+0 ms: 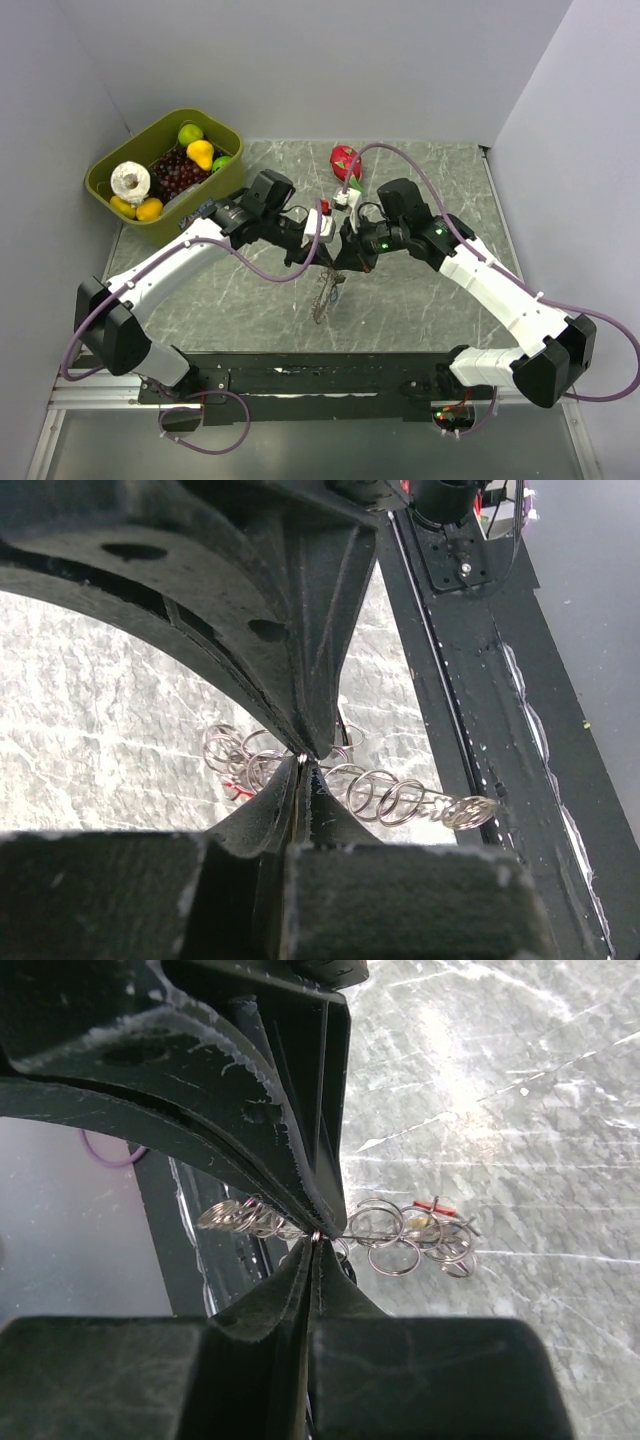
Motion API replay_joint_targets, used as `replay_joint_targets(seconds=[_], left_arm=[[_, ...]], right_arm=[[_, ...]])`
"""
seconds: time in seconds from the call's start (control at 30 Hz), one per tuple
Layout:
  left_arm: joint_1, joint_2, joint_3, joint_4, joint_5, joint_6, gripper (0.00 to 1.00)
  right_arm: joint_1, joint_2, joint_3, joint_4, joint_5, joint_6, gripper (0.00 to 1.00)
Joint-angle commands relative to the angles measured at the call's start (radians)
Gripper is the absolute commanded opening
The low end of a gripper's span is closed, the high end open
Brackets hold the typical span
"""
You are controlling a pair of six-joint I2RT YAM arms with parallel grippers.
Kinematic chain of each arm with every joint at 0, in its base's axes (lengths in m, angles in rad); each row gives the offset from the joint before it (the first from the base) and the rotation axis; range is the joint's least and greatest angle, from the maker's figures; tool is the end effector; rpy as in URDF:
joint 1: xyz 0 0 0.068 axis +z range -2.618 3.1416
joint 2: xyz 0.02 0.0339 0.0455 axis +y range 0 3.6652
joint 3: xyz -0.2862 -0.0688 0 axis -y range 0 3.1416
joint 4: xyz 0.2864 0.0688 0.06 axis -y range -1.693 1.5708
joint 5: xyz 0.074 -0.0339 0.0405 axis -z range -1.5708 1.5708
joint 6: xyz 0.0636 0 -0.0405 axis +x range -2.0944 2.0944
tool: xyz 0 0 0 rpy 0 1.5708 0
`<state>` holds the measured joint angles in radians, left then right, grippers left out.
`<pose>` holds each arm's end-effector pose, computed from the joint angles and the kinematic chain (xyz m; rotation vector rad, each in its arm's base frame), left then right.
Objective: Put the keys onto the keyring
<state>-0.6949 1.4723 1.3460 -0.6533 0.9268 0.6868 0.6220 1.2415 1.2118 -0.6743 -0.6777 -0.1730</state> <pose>0.2465 -0.2717 0.3429 1.7120 1.3682 -1.0756 0.2284 0.2128 0.3558 -1.2098 1.9332 1.0052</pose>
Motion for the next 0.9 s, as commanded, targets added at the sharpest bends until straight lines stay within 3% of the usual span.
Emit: replay_joint_targets(seconds=[0.0,0.1,0.3,0.67,0.87], left_arm=[[-0.003,-0.047,-0.021,0.129,0.037,-0.064,0.01],[-0.003,-0.099,-0.09,0.272,0.008,-0.15,0.01],[0.005,-0.191,-0.221,0.516,-0.022,-0.317,0.01],[0.014,-0.326,-0.493,1.146,-0.085,-0.627,0.01],[0.026,-0.342,-0.576,1.349,-0.079,-0.754,0.01]], right_arm=[[0.002,-0.066,0.025,0.099,0.013,0.029,0.12],[-0.007,-0.098,0.005,0.134,0.02,0.064,0.39],[-0.057,-0.175,-0.063,0.243,-0.02,0.141,0.57],[-0.12,-0.224,-0.147,0.357,-0.178,0.214,0.6],[-0.168,-0.29,-0.204,0.479,-0.311,0.26,0.58]])
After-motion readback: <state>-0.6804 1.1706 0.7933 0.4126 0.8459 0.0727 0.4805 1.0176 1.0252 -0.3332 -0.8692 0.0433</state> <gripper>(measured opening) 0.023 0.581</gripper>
